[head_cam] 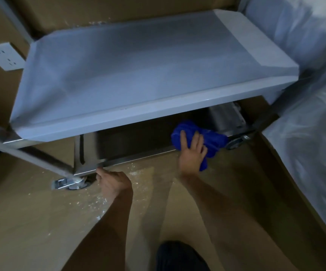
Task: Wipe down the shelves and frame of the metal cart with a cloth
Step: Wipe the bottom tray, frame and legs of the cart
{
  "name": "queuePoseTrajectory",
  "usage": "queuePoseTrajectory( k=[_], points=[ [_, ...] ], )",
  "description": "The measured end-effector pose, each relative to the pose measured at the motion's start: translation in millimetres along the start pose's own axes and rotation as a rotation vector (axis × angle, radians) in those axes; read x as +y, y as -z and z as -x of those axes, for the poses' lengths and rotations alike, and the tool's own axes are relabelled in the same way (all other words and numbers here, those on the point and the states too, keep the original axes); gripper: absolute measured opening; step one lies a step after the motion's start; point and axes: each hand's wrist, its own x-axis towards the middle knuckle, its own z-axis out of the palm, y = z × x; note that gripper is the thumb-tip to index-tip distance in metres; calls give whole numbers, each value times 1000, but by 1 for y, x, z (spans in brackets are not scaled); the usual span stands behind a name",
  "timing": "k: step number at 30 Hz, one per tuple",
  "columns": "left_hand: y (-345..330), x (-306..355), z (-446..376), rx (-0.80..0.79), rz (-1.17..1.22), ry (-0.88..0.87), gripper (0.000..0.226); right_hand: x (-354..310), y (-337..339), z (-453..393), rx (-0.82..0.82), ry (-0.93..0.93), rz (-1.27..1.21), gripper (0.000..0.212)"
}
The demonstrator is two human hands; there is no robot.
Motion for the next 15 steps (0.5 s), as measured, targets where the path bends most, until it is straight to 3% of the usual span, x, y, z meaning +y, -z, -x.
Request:
queuePoseTrajectory(
  k=[4, 8, 11, 15],
  points=[
    [13, -5, 12, 22, 65, -6, 43, -70, -22, 60, -93, 508, -7, 91],
    [47, -30, 12, -7, 107, 132, 52, -108, -8, 119, -307, 681, -190, 71],
    [74, -45, 6, -98, 166, 269, 43, -123, 18, 153, -497, 493, -519, 51],
    [107, -57, 6, -263, 289, 265, 37, -128, 62, 165, -722, -161, -1100, 26]
  ],
)
